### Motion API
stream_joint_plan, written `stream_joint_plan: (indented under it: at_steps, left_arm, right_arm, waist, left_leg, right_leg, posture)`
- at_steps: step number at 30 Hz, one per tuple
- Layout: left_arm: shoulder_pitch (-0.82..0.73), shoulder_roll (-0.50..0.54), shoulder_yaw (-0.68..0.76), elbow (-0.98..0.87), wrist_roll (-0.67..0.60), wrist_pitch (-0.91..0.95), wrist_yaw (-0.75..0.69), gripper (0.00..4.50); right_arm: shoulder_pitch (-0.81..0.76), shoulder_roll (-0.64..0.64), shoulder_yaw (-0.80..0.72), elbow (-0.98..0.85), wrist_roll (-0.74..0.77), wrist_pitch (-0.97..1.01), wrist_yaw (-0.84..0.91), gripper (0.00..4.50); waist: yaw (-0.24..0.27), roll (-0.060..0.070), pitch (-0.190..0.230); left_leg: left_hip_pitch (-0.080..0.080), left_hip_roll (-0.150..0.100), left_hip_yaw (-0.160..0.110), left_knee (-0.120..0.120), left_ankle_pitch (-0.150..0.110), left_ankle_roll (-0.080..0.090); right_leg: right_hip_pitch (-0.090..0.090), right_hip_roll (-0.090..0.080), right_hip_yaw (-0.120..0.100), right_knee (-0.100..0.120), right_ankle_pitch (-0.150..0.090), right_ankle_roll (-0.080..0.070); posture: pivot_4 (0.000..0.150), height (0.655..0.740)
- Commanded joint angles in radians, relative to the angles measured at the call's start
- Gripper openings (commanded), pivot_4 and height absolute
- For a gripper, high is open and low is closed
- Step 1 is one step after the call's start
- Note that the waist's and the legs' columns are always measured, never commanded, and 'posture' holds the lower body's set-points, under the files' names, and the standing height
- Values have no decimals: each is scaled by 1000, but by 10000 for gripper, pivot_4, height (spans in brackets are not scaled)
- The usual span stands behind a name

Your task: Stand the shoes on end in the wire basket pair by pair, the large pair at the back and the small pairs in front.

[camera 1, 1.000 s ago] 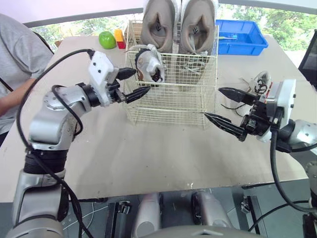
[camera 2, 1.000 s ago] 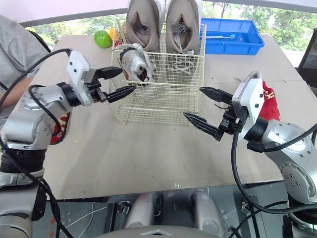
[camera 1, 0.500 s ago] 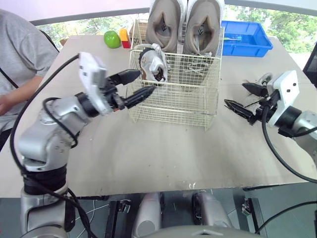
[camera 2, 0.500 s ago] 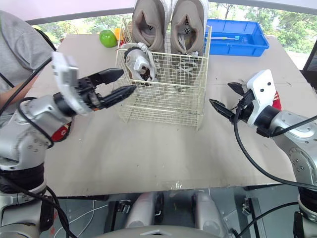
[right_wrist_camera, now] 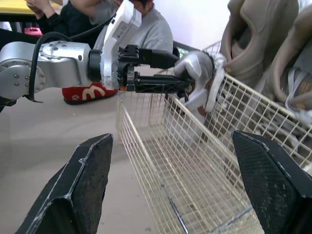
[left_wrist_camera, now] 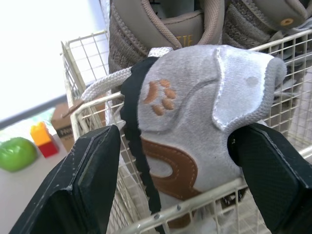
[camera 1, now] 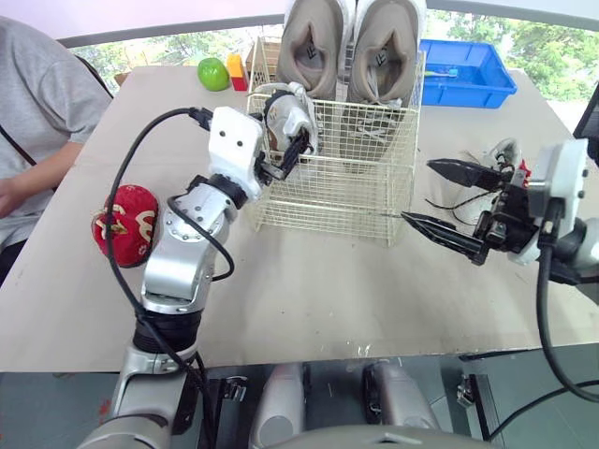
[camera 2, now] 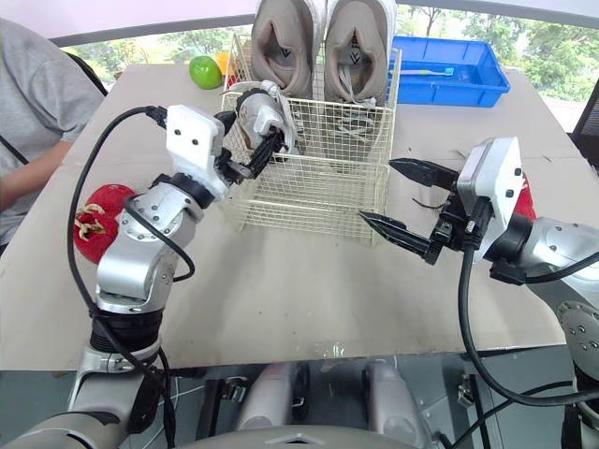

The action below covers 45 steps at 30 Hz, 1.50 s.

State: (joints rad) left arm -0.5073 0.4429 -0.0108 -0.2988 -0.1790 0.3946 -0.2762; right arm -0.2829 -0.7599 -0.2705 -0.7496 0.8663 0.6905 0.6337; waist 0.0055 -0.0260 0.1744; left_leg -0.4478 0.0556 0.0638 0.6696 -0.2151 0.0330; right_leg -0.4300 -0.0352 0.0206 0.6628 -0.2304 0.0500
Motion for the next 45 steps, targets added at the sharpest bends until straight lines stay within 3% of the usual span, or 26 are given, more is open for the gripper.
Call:
stream_joint_plan:
  at_steps: [1,4,8,20,21,22,25,28,32,37,40,42,45]
  left_arm:
    - [1,-3,14,7,2,-106,-52,31217]
    - [6,13,37,38,-10,-142,-98,15666]
    - [-2,31,73,85,-29,-202,-154,203]
    - [-35,97,106,175,-98,-201,-332,203]
    - [-25,104,110,172,-108,-195,-350,8099]
    - [-21,107,121,170,-106,-210,-351,10268]
    - [-20,111,149,157,-106,-232,-336,25276]
    - [24,133,203,61,-201,-145,-360,38162]
    - [105,142,288,-69,-357,-17,-349,38162]
    - [195,148,377,-179,-640,200,-313,38162]
    - [326,187,342,-332,-946,355,-366,38162]
    - [383,204,292,-407,-1011,386,-384,38162]
    - [389,170,242,-438,-1025,371,-321,38162]
  right_arm:
    - [-21,-9,-6,-12,0,-26,-9,37194]
    - [-29,-9,8,8,-17,-36,-1,37194]
    - [-35,-5,29,21,-35,-52,3,37194]
    - [-37,12,62,42,-50,-77,18,37194]
    - [-34,13,61,41,-50,-78,19,37194]
    - [-31,15,61,42,-48,-79,20,37194]
    - [-26,19,62,41,-47,-81,20,37194]
    - [-17,18,57,51,-51,-85,24,37194]
    - [-8,-1,40,88,-27,-17,-11,37194]
    - [-26,-36,6,201,-49,96,-113,37194]
    - [-52,-145,9,308,-207,151,-199,37194]
    - [-92,-192,-23,381,-179,252,-204,37194]
    - [-138,-309,84,462,-343,212,-194,37194]
  waist:
    - [1,0,0]
    - [5,0,0]
    - [4,0,0]
    - [3,0,0]
    - [2,0,0]
    - [2,0,0]
    - [4,0,0]
    - [5,0,0]
    - [3,0,0]
    - [4,0,0]
    - [5,0,0]
    - [5,1,0]
    - [7,2,0]
  left_leg:
    - [0,0,0,0,0,0]
    - [0,0,0,0,0,0]
    - [0,0,0,0,0,0]
    - [0,0,0,0,0,0]
    - [0,0,0,0,0,0]
    - [0,0,0,0,0,0]
    - [0,1,0,0,0,0]
    - [0,1,0,0,0,0]
    - [0,1,0,0,0,0]
    - [0,1,0,1,0,0]
    - [0,1,0,1,0,0]
    - [0,0,1,1,0,0]
    - [1,-1,2,1,0,0]
  right_leg:
    - [0,0,0,0,0,0]
    - [0,0,0,0,0,0]
    - [0,0,0,0,0,0]
    - [0,0,0,0,0,0]
    - [0,0,-1,0,0,0]
    - [0,0,-1,0,0,0]
    - [0,0,-1,0,0,0]
    - [0,0,-1,0,0,0]
    - [0,0,-1,0,0,0]
    - [0,0,-1,1,0,0]
    - [0,-1,0,1,0,0]
    - [0,-2,2,0,0,0]
    - [0,-2,1,1,0,0]
  posture:
    - [1500,7400]
    - [1500,7400]
    - [1500,7400]
    - [1500,7400]
    - [1500,7400]
    - [1500,7400]
    - [1500,7400]
    - [1500,7400]
    - [1500,7400]
    - [1500,7400]
    - [1500,7400]
    - [1500,7400]
    - [1500,7400]
